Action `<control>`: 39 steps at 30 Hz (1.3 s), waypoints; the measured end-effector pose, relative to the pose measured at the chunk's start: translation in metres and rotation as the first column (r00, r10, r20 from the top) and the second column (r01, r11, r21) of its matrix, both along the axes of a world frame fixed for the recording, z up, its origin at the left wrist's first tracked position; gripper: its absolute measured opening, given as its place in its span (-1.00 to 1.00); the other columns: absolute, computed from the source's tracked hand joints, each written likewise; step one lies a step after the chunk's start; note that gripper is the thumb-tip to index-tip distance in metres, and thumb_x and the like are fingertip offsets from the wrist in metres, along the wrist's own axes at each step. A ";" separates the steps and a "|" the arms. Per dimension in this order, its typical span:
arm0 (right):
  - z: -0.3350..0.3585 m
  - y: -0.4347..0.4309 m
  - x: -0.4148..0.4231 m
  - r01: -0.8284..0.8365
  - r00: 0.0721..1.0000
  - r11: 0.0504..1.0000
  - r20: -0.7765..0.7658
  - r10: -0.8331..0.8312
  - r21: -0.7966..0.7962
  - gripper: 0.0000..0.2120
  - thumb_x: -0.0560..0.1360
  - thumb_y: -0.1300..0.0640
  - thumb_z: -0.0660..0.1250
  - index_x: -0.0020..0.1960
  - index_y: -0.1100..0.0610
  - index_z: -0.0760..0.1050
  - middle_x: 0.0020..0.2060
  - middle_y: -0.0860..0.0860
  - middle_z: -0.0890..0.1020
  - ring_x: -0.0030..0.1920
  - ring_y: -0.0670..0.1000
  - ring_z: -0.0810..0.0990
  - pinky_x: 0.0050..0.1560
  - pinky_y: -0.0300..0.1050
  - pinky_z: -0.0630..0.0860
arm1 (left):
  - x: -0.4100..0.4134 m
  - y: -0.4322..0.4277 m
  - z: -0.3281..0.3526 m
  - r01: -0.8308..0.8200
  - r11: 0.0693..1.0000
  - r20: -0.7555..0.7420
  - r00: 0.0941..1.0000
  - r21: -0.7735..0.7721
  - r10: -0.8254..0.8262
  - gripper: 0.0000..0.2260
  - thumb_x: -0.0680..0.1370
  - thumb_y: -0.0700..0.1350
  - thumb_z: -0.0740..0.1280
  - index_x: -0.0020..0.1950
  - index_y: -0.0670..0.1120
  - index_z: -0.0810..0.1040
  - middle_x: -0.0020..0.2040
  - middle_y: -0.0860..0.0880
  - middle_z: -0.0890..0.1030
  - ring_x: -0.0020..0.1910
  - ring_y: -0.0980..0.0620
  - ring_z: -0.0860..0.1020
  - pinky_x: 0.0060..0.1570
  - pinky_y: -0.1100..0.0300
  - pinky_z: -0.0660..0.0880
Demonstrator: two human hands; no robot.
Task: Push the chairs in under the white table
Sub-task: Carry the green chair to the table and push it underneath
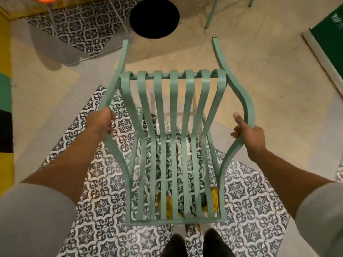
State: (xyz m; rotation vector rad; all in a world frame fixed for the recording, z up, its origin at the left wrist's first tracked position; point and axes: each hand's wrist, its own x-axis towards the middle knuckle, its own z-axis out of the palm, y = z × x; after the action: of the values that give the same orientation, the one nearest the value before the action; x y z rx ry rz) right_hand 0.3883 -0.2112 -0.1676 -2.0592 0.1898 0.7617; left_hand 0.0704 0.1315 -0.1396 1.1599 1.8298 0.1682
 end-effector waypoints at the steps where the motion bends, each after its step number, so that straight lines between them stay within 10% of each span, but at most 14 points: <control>1: -0.003 -0.003 -0.007 0.004 1.000 1.000 -0.028 -0.004 0.002 -0.34 0.33 -0.50 0.54 -0.10 0.14 0.69 -0.31 0.00 0.75 -0.30 0.00 0.74 -0.15 -0.10 0.66 | 0.004 0.007 0.009 0.015 1.000 -0.006 1.000 0.017 -0.015 -0.94 0.40 -0.21 0.36 -0.16 -0.16 0.59 -0.36 -0.06 0.50 -0.56 0.03 0.40 -0.52 0.21 0.45; 7: -0.020 0.023 -0.018 0.166 0.982 0.975 -0.066 -0.177 -0.145 -0.45 0.37 -0.07 0.40 0.22 0.28 0.56 -0.03 0.19 0.72 -0.09 0.21 0.72 -0.06 0.09 0.69 | 0.015 0.035 0.022 -0.018 0.996 0.094 0.995 0.083 0.010 -0.83 0.44 -0.12 0.51 -0.24 -0.11 0.55 -0.54 0.01 0.41 -0.68 0.07 0.30 -0.59 0.24 0.39; 22: 0.027 0.075 0.036 0.077 0.997 0.955 0.050 -0.065 -0.288 -0.46 0.40 -0.05 0.25 0.25 0.25 0.57 0.06 0.20 0.69 -0.07 0.26 0.73 0.05 0.20 0.72 | -0.003 0.027 0.025 0.002 0.979 0.329 0.942 0.203 -0.070 -0.70 0.51 0.17 0.54 -0.20 -0.03 0.63 -0.45 0.05 0.54 -0.50 0.08 0.48 -0.32 0.13 0.56; 28: 0.042 0.099 0.055 0.021 0.999 0.953 0.035 -0.011 -0.301 -0.50 0.39 -0.03 0.22 0.19 0.24 0.61 -0.04 0.20 0.72 -0.19 0.24 0.73 -0.23 -0.02 0.66 | -0.046 -0.035 -0.028 0.108 0.994 0.166 0.980 0.008 -0.108 -0.56 0.57 0.29 0.43 -0.18 -0.09 0.62 -0.22 -0.11 0.67 -0.16 -0.08 0.63 0.13 -0.06 0.58; 34: 0.028 0.080 0.057 -0.010 0.998 0.988 0.062 0.020 -0.156 -0.65 0.39 -0.07 0.39 -0.04 0.19 0.71 -0.35 0.03 0.73 -0.43 -0.02 0.67 -0.18 -0.08 0.61 | -0.031 -0.044 -0.059 -0.093 0.994 -0.088 0.992 -0.052 0.089 -0.60 0.51 -0.02 0.44 0.25 -0.24 0.64 0.09 -0.20 0.72 0.03 -0.20 0.70 0.18 -0.11 0.66; 39: -0.014 0.023 0.021 -0.139 0.990 0.978 -0.023 0.137 -0.157 -0.70 0.56 -0.09 0.44 0.04 0.16 0.68 -0.27 0.02 0.73 0.00 0.16 0.72 0.04 -0.02 0.56 | -0.019 -0.029 -0.052 -0.065 0.998 -0.103 0.993 -0.018 0.063 -0.63 0.44 -0.06 0.43 0.15 -0.24 0.71 -0.15 -0.16 0.69 -0.24 -0.12 0.61 -0.09 0.02 0.65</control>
State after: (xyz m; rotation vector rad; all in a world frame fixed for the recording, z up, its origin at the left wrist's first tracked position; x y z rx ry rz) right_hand 0.4097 -0.1881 -0.1818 -2.2363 0.1181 0.8681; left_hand 0.0510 0.1027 -0.1912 1.1140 1.9554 0.1282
